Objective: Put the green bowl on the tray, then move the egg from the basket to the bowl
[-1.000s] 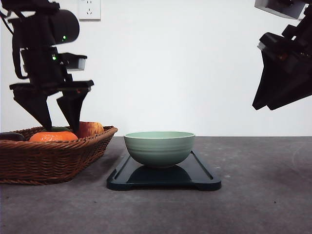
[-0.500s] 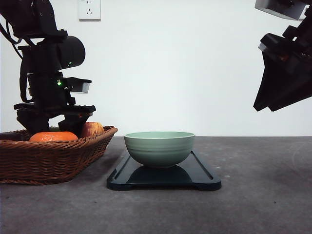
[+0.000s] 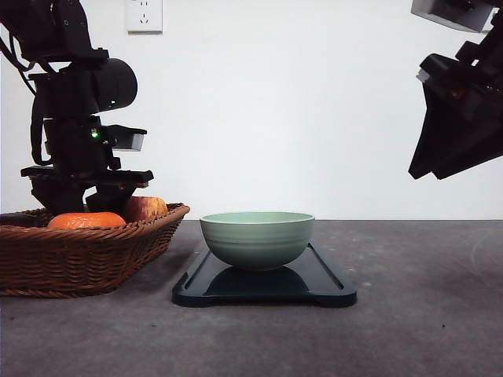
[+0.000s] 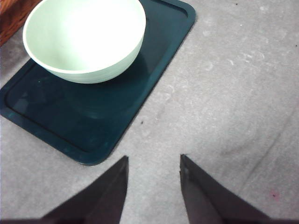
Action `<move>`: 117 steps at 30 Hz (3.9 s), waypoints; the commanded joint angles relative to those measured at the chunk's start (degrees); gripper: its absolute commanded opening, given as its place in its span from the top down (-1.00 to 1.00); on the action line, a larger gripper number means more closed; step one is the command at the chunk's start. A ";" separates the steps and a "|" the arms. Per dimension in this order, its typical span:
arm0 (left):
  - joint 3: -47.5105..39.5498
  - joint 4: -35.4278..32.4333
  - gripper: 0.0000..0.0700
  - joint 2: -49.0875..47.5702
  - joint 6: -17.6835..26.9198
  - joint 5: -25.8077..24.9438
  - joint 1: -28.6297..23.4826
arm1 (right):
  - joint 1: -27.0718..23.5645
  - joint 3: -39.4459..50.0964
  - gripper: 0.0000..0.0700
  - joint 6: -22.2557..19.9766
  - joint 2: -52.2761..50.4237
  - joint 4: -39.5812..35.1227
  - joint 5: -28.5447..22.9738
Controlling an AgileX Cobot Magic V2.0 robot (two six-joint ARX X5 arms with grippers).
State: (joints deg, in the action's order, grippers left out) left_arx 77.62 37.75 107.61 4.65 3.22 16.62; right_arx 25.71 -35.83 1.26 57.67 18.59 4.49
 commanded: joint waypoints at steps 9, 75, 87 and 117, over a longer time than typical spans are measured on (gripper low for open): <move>1.86 3.83 0.28 -1.46 -2.59 0.24 -0.15 | 0.24 -0.04 0.39 -0.57 0.33 -0.11 -0.07; 1.86 -24.47 0.28 5.50 -10.24 -2.75 21.44 | 0.24 -0.04 0.39 -0.57 0.33 -0.07 -0.02; 1.86 -23.80 0.23 8.08 -10.30 -2.75 22.49 | 0.24 -0.04 0.39 -0.57 0.33 -0.02 -0.04; 18.32 6.80 -0.23 2.31 -8.29 -1.84 19.72 | 0.24 -0.04 0.39 -0.57 0.33 0.40 -0.04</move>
State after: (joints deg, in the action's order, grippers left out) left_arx 95.02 44.98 111.31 -4.70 1.49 36.12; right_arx 25.71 -35.83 1.26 57.67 19.10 4.49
